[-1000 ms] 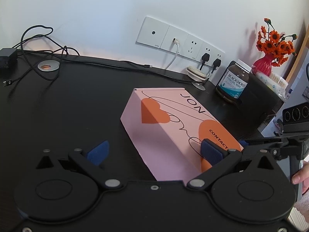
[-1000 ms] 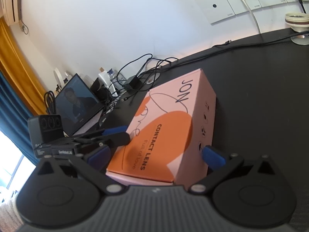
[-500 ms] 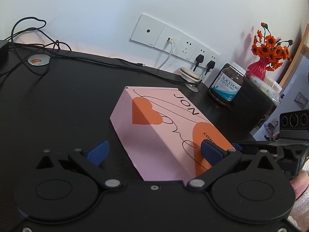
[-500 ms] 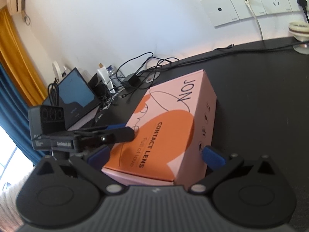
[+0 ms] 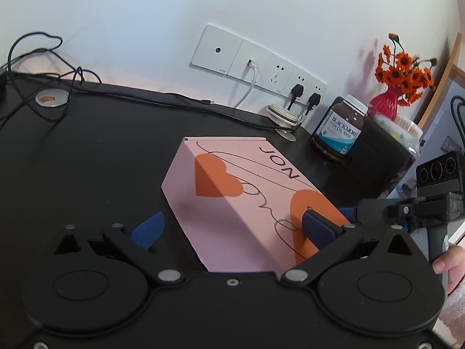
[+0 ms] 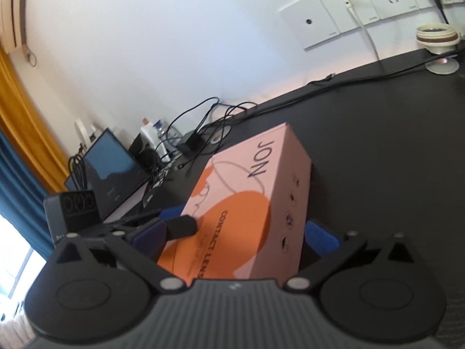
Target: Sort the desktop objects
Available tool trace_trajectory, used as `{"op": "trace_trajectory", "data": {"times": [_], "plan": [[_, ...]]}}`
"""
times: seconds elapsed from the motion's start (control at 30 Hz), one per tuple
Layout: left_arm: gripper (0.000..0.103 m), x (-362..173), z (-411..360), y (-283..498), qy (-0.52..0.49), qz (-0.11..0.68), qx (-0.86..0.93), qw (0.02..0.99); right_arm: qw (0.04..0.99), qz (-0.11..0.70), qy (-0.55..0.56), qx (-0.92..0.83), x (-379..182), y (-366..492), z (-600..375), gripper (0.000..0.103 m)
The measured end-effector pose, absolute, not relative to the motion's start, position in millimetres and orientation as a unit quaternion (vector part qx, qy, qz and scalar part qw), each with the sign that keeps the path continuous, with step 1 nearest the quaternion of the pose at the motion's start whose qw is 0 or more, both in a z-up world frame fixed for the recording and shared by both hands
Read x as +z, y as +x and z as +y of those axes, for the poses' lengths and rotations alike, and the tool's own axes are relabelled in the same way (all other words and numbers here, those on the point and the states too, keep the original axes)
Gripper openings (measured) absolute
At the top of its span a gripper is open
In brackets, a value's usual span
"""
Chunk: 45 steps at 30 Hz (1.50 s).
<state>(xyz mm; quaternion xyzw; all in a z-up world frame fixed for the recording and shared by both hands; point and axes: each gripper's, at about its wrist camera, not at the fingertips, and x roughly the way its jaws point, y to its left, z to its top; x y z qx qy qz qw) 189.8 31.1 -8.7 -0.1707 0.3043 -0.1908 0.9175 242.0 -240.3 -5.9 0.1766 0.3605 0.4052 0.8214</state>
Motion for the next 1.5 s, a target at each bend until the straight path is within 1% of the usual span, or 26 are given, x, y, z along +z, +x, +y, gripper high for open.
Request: {"op": "trace_trajectory", "data": {"times": [0.27,0.53,0.73,0.8,1.0,1.37,1.5], "plan": [[0.103,-14,34,195,-0.181,0.295,-0.206,0.915,0.795,0.380,0.270,0.387,-10,275,-245,0.102],[0.103,-13,27,200,-0.180,0.291,-0.227,0.912,0.772,0.405,0.299,0.389,-19,306,-223,0.102],[0.103,-15,23,202,-0.183,0.303,-0.217,0.910,0.751,0.415,0.337,0.389,-21,313,-227,0.102],[0.103,-15,23,203,-0.185,0.305,-0.216,0.909,0.748,0.416,0.341,0.390,-19,311,-229,0.102],[0.103,-13,14,205,-0.176,0.309,-0.208,0.911,0.774,0.411,0.301,0.376,-9,298,-220,0.102],[0.103,-14,15,207,-0.176,0.309,-0.214,0.910,0.783,0.406,0.307,0.356,-9,291,-222,0.102],[0.103,-14,20,203,-0.185,0.311,-0.219,0.906,0.770,0.405,0.331,0.365,-14,291,-230,0.102]]}}
